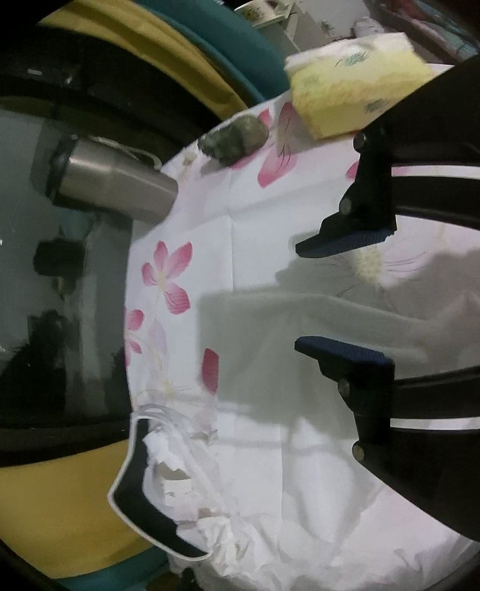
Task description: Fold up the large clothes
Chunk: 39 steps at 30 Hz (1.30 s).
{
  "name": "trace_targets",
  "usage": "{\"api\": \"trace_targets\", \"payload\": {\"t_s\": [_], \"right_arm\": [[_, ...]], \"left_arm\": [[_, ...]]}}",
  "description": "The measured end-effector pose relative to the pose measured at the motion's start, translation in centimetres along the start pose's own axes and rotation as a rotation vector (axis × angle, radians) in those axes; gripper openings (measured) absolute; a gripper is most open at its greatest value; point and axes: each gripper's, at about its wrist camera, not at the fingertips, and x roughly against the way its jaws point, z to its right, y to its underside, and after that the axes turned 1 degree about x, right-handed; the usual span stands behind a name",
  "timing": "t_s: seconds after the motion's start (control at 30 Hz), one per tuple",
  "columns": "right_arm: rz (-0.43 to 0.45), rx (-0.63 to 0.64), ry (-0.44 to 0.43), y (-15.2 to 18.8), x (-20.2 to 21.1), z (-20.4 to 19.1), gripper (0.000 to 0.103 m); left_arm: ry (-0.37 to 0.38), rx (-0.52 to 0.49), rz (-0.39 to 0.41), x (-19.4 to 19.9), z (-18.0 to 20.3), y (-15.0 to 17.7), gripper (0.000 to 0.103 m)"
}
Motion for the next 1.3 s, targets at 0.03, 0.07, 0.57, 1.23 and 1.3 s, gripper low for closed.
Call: {"api": "trace_targets", "payload": {"t_s": [0.03, 0.07, 0.57, 1.23, 1.3], "right_arm": [[0.005, -0.008, 0.004, 0.1, 0.6, 0.0, 0.045], [0.011, -0.016, 0.005, 0.1, 1.2, -0.1, 0.045], [0.115, 0.006, -0.103, 1.1, 7.6, -4.2, 0.045], [0.205, 0.027, -0.233, 4.1, 10.8, -5.3, 0.045], [0.21, 0.027, -0.248, 4.5, 11.0, -5.1, 0.045]], "left_arm": [[0.0, 0.003, -0.014, -0.4, -0.2, 0.0, 0.061], [0.004, 0.009, -0.032, -1.0, -0.5, 0.2, 0.056], [0.051, 0.041, 0.202, 9.5, -1.0, 0.2, 0.008], [0.144, -0.059, 0.484, 26.0, 10.7, -2.1, 0.008], [0.157, -0.083, 0.484, 26.1, 12.6, -2.2, 0.008]]}}
